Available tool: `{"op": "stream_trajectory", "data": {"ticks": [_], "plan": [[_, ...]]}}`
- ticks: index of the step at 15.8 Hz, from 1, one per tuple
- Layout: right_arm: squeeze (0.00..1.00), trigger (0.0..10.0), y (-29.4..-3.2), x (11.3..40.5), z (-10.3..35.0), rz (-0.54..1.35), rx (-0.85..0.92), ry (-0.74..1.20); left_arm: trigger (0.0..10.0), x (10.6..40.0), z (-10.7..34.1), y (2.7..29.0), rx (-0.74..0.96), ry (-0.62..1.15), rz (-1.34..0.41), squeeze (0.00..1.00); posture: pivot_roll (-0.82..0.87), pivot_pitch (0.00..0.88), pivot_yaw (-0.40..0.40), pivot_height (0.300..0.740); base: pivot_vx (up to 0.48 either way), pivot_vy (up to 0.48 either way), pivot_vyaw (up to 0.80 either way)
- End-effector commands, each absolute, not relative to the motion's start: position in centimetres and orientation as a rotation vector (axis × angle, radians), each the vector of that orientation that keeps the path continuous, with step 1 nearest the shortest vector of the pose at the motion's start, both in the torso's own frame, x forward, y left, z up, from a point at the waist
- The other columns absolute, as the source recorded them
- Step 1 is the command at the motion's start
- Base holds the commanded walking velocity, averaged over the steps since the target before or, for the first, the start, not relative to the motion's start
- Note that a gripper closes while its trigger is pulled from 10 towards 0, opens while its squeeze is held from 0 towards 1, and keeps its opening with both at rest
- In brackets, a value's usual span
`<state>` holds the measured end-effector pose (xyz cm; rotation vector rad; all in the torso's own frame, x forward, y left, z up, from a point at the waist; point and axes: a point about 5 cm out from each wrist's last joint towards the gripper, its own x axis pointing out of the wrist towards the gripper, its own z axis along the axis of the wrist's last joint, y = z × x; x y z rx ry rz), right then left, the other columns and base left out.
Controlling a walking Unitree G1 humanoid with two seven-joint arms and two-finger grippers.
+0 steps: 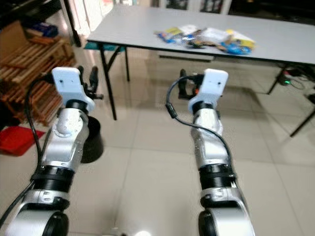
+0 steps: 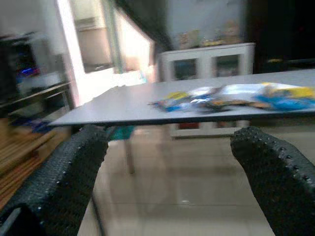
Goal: Picking trash to rubbish bin
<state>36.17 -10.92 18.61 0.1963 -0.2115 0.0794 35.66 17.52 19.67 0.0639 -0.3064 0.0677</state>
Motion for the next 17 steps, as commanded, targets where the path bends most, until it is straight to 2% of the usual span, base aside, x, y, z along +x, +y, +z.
{"op": "stream_trajectory", "data": {"ticks": [1,7,10,17], "plan": [[0.00,10.0,-11.57,36.30,18.97,0.063,0.194,-0.220,10.0,35.70,19.89,17.02,0.059,-0.311,0.052,0.00,0.02,0.040,-0.052,0.740,0.349,0.000,0.00],[0.00,10.0,-11.48,36.32,18.93,0.069,0.210,-0.217,10.0,35.81,19.96,16.93,0.063,-0.307,0.043,0.00,0.02,0.041,-0.050,0.740,0.347,0.000,0.00],[0.00,10.0,-11.25,36.32,18.90,0.081,0.202,-0.213,10.0,35.80,19.91,16.88,0.065,-0.304,0.040,0.00,0.02,0.042,-0.049,0.740,0.352,0.000,-0.75],[0.00,10.0,-11.19,36.21,18.80,0.084,0.203,-0.215,10.0,35.72,19.61,16.81,0.071,-0.295,0.034,0.00,0.02,0.031,-0.048,0.740,0.393,0.000,0.00]]}}
